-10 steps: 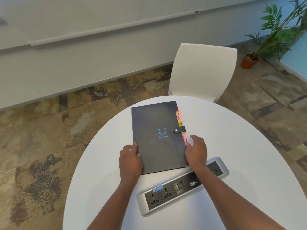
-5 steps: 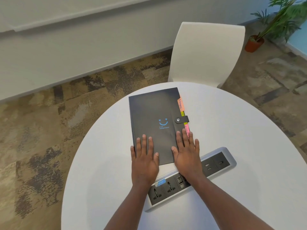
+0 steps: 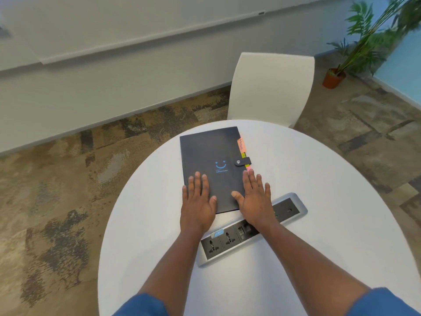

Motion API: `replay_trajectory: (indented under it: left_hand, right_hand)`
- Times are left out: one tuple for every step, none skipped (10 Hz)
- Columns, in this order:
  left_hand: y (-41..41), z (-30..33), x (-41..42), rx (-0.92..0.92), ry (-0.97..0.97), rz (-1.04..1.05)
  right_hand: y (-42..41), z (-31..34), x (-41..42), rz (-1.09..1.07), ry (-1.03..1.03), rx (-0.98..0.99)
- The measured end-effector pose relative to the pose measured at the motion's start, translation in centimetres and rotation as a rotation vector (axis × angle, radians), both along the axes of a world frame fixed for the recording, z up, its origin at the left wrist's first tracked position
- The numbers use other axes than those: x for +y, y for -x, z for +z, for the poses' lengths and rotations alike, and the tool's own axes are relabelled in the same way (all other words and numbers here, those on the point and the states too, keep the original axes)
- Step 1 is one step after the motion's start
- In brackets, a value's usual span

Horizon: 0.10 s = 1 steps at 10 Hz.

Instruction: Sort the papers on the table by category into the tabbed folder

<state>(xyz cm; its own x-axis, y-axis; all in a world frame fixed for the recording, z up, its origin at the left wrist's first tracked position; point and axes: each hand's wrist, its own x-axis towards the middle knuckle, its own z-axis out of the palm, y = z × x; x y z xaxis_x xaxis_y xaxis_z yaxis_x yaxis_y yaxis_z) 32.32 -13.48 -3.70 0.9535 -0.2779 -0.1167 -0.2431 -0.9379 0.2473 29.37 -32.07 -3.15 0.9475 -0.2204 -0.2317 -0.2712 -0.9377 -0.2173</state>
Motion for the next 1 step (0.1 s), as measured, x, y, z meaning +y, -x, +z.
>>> replay_trajectory:
  left_hand:
    - [0.47,3.67,-0.1,-0.089,0.031,-0.024]
  right_hand:
    - [0.94,3.52,-0.04,0.016,0.026,-0.089]
